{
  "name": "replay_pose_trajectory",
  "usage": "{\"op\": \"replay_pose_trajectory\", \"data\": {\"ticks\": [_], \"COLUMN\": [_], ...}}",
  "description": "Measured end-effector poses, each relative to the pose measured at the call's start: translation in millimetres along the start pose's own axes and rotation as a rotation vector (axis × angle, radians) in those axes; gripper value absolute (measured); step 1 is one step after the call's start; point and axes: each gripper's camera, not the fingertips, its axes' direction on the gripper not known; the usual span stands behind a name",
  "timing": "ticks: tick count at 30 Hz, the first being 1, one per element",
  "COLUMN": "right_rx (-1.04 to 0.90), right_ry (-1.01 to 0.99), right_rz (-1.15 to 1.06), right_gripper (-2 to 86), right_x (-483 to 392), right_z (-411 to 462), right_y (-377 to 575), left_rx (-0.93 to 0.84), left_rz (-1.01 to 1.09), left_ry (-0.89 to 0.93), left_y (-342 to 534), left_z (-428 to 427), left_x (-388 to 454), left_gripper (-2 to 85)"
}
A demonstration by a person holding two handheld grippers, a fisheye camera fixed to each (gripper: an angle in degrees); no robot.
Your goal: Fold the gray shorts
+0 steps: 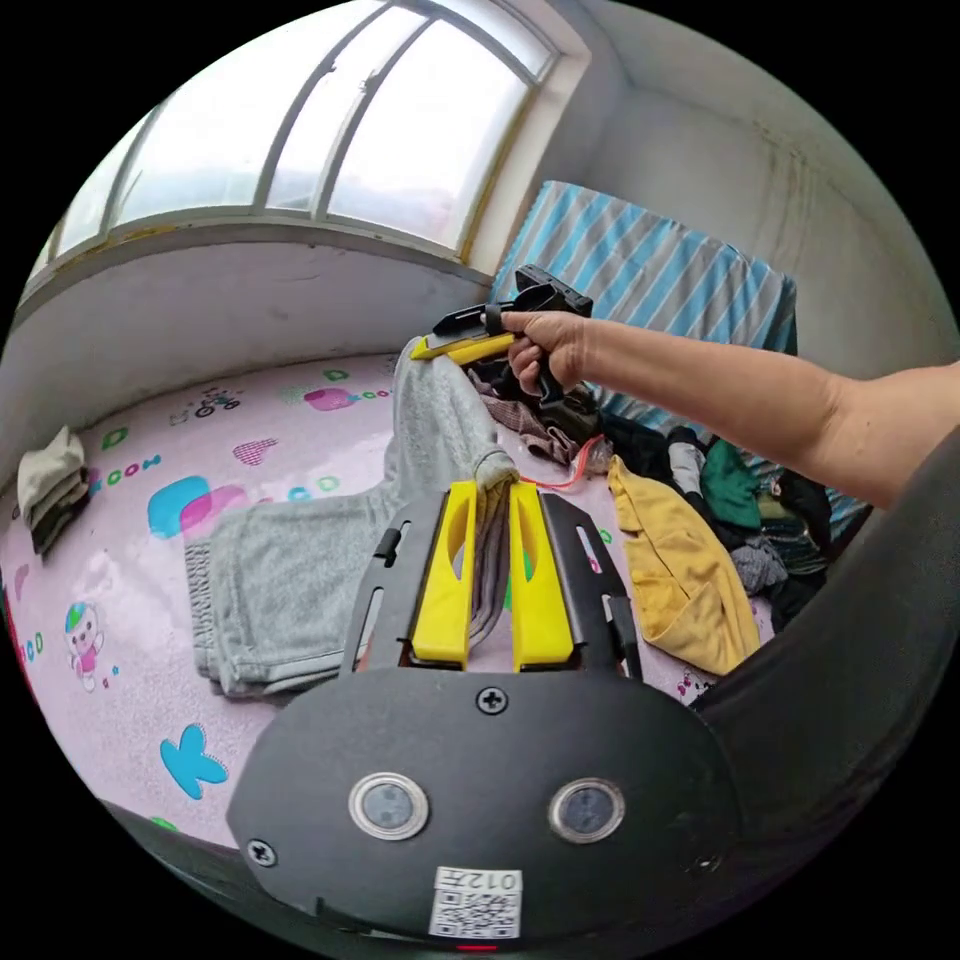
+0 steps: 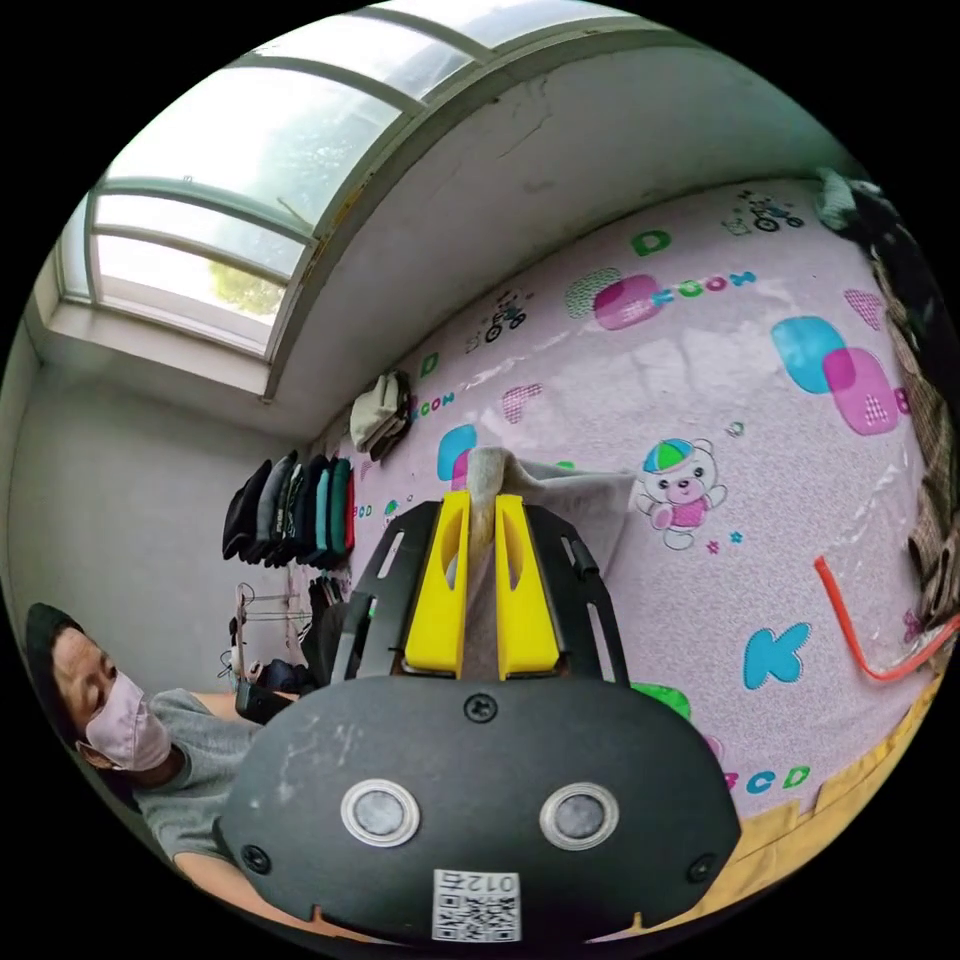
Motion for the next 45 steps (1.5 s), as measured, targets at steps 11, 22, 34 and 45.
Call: {"op": "replay_pose_trajectory", "data": {"ticks": [11,22,34,45], "right_rx": [-0.233,-0.393,-0.398,-0.020], "right_ry": [0.166,0.315,0.218,0.290], "right_rz": [-0.122,-0.099,-0.102,-0.190], "right_gripper": [3.7,4.4,9.3,10.1], "right_x": [-143.0,-166.4,-163.6,-110.7], "right_z": [209.1,383.1,426.6,254.9], "right_y": [-63.5,-70.8,-43.9,88.8], "left_rx": [0.098,0.051,0.029,-0.117], "left_rz": [-0.523,-0.856,-0.820,-0.273], "left_ry": [0.013,0.008,-0.083,-0.226], "left_y": [84.1,147.7,128.3,-12.6], "left_z": [-44.1,-19.6,-32.9,44.6], "left_x": [-180.8,-280.7,-282.1,-241.9], "left_gripper": [3.2,3.4,2.1,0.9]}}
